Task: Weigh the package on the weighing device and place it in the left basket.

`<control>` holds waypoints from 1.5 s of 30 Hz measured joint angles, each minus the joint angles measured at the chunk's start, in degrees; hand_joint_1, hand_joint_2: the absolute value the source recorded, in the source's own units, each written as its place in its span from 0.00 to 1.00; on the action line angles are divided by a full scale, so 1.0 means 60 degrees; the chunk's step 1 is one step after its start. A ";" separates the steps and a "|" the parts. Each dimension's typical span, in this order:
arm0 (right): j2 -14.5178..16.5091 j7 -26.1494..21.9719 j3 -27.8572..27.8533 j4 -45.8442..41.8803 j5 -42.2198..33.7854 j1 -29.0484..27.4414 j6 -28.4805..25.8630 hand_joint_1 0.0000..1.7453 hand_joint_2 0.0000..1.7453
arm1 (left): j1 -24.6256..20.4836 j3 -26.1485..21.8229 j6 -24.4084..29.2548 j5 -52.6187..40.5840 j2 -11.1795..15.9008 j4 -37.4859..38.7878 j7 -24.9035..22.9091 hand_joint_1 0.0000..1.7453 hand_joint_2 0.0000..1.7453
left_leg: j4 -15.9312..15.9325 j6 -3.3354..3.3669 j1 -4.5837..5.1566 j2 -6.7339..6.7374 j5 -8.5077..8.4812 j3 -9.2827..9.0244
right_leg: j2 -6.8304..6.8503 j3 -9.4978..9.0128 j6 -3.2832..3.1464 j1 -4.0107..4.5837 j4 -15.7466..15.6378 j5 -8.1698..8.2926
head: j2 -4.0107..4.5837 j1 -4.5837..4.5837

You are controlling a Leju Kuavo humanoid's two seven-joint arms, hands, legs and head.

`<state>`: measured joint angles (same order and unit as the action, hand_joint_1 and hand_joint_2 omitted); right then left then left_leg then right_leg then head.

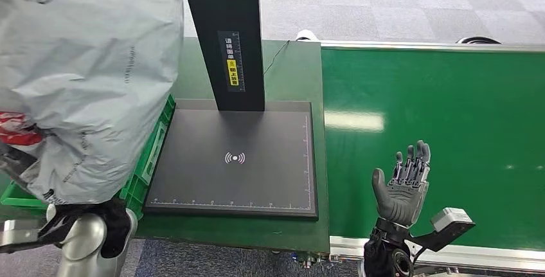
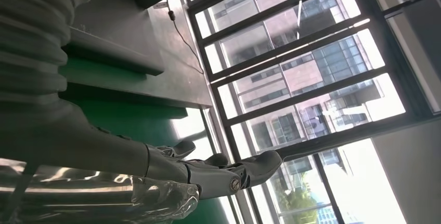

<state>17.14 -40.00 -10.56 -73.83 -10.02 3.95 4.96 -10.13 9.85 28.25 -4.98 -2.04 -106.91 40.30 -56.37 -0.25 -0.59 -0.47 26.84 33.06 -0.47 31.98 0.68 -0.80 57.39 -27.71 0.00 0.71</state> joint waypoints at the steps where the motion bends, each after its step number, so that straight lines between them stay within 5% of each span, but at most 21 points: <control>1: 0.0000 0.0000 -0.0030 0.0000 0.0005 -0.0005 0.0011 0.00 1.00 | 0.0055 -0.0054 -0.0189 0.0130 0.0027 -0.0233 0.0000 1.00 1.00 | 0.0000 0.0000 0.0000 0.0000 0.0000 0.0000 | 0.0000 0.0000 0.0000 0.0000 0.0000 0.0000 | 0.0000 0.0000; 8: 0.0017 0.0000 -0.0187 -0.0001 0.0042 -0.0077 0.0237 0.00 1.00 | 0.0188 -0.0679 -0.2439 0.0961 -0.0174 -0.1459 0.0000 1.00 1.00 | 0.0000 0.0000 0.0002 0.0002 0.0001 0.0000 | 0.0000 -0.0001 0.0001 -0.0002 0.0000 0.0000 | 0.0000 -0.0002; 32: 0.0089 0.0000 -0.0324 -0.0005 0.0001 -0.0154 0.0310 0.00 1.00 | 0.0198 -0.1864 -0.2239 0.1136 0.0026 -0.1023 -0.0022 1.00 1.00 | 0.0001 0.0000 -0.0001 0.0001 0.0001 -0.0003 | 0.0000 -0.0001 0.0000 0.0002 0.0000 0.0000 | 0.0000 -0.0002; 45: 0.0199 0.0011 -0.0296 -0.0043 0.0067 -0.0165 0.0305 0.00 1.00 | -0.0002 -0.2878 -0.0648 -0.0844 0.0257 0.1147 -0.0022 1.00 1.00 | 0.0001 -0.0001 -0.0002 0.0001 -0.0001 -0.0004 | 0.0000 -0.0002 -0.0001 0.0004 0.0000 0.0000 | 0.0000 -0.0002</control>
<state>18.33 -39.93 -12.33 -74.09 -9.62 2.96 6.79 -10.14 -7.42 24.36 -10.04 -0.49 -100.02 40.17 -56.36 -0.26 -0.60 -0.47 26.83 33.03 -0.47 31.97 0.68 -0.78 57.39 -27.71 0.00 0.70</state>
